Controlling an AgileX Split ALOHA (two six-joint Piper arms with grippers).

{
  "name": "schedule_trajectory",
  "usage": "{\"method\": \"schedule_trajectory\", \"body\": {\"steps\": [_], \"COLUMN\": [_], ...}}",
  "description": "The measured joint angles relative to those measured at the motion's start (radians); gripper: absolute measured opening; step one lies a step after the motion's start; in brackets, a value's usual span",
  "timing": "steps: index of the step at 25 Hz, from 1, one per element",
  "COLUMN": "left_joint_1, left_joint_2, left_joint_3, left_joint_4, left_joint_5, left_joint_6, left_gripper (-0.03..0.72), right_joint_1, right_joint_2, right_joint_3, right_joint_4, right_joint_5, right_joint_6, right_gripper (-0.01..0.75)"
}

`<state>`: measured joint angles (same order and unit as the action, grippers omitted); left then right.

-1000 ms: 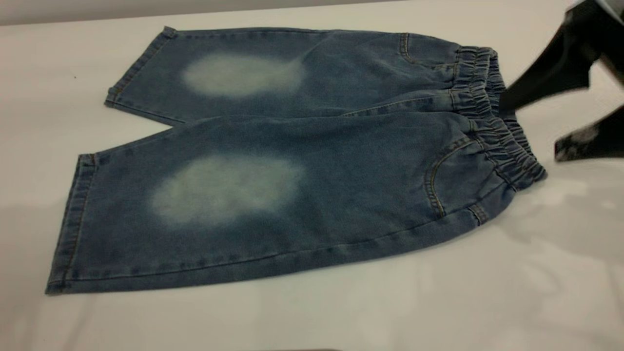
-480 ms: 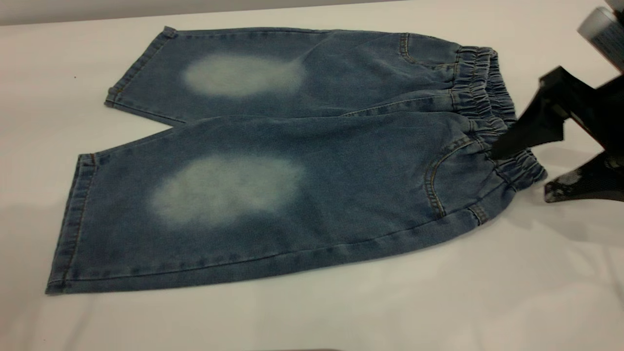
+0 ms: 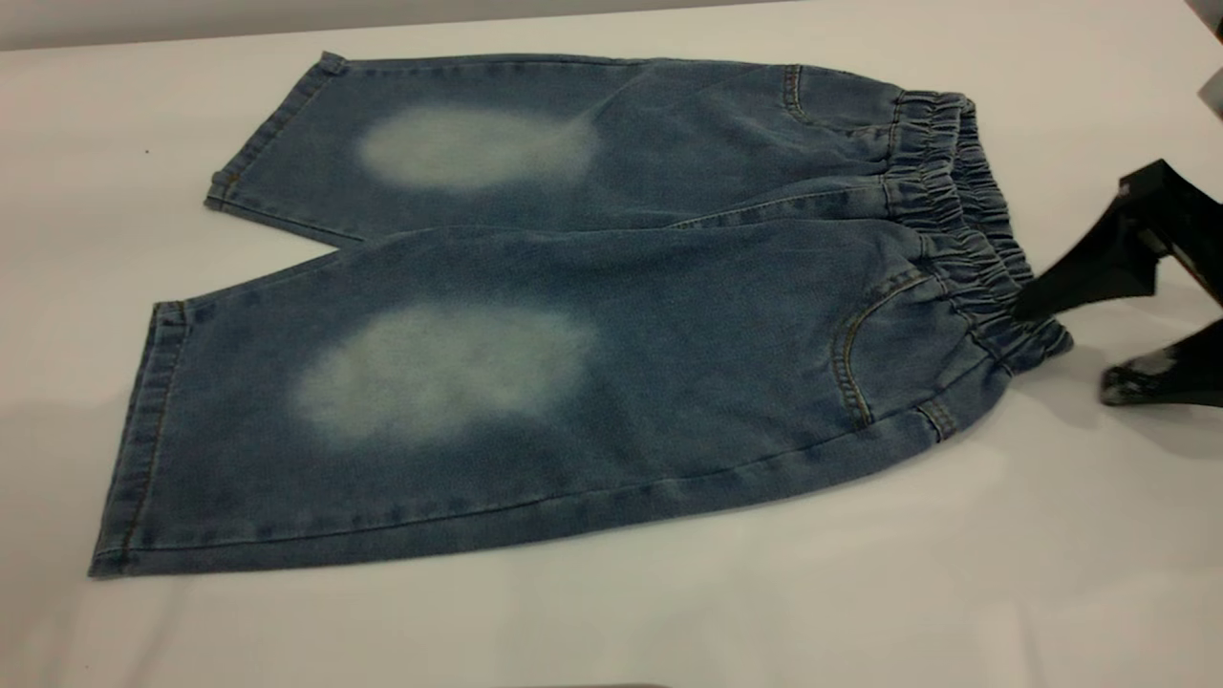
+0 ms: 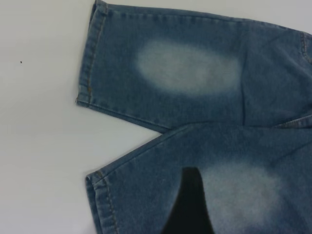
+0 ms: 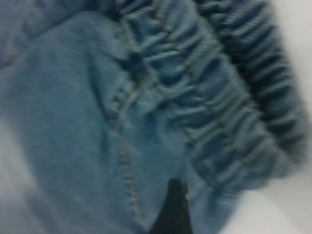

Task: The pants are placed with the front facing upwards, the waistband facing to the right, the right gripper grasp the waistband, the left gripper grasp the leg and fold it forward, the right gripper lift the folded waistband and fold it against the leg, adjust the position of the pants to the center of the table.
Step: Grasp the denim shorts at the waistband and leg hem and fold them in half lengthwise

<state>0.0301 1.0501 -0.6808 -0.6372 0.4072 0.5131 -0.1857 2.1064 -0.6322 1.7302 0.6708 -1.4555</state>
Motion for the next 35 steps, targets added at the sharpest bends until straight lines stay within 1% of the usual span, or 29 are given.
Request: {"method": "schedule_trajectory", "body": {"steps": [3, 4, 5, 7, 9, 12, 14, 16, 18, 20, 23, 28, 31, 35], "left_joint_1": [0.0, 0.0, 0.0, 0.0, 0.0, 0.0, 0.0, 0.0, 0.0, 0.0, 0.0, 0.0, 0.0, 0.0], "left_joint_2": [0.0, 0.0, 0.0, 0.0, 0.0, 0.0, 0.0, 0.0, 0.0, 0.0, 0.0, 0.042, 0.09, 0.155], "left_joint_3": [0.0, 0.0, 0.0, 0.0, 0.0, 0.0, 0.0, 0.0, 0.0, 0.0, 0.0, 0.079, 0.136, 0.162], "left_joint_4": [-0.003, -0.003, -0.003, -0.003, -0.003, -0.004, -0.004, -0.003, 0.003, 0.015, 0.067, 0.171, 0.184, 0.186], "left_joint_5": [0.002, 0.002, 0.002, 0.002, 0.004, 0.028, 0.058, 0.097, 0.133, 0.175, 0.215, 0.234, 0.239, 0.237], "left_joint_6": [0.0, 0.0, 0.0, 0.0, 0.0, 0.0, -0.001, -0.008, -0.017, -0.029, -0.08, -0.188, -0.206, -0.211], "left_gripper": [0.557, 0.557, 0.557, 0.557, 0.557, 0.557, 0.557, 0.557, 0.557, 0.557, 0.557, 0.557, 0.557, 0.557], "right_joint_1": [0.0, 0.0, 0.0, 0.0, 0.0, 0.0, 0.0, 0.0, 0.0, 0.0, 0.0, 0.0, 0.004, 0.016], "right_joint_2": [0.06, 0.189, 0.2, 0.208, 0.211, 0.217, 0.214, 0.195, 0.168, 0.125, 0.063, 0.004, -0.001, -0.002], "right_joint_3": [-0.026, -0.09, -0.095, -0.097, -0.098, -0.1, -0.1, -0.1, -0.1, -0.1, -0.1, -0.098, -0.098, -0.095], "right_joint_4": [0.045, 0.083, 0.088, 0.093, 0.093, 0.093, 0.091, 0.078, 0.057, 0.03, -0.008, -0.041, -0.044, -0.044], "right_joint_5": [0.091, 0.285, 0.301, 0.309, 0.298, 0.278, 0.258, 0.213, 0.158, 0.113, 0.09, 0.091, 0.097, 0.1], "right_joint_6": [-0.042, -0.085, -0.093, -0.103, -0.105, -0.106, -0.11, -0.113, -0.113, -0.105, -0.093, -0.076, -0.073, -0.069], "right_gripper": [0.589, 0.582, 0.575, 0.54, 0.475, 0.323, 0.208, 0.122, 0.061, 0.046, 0.044, 0.044, 0.044, 0.044]}}
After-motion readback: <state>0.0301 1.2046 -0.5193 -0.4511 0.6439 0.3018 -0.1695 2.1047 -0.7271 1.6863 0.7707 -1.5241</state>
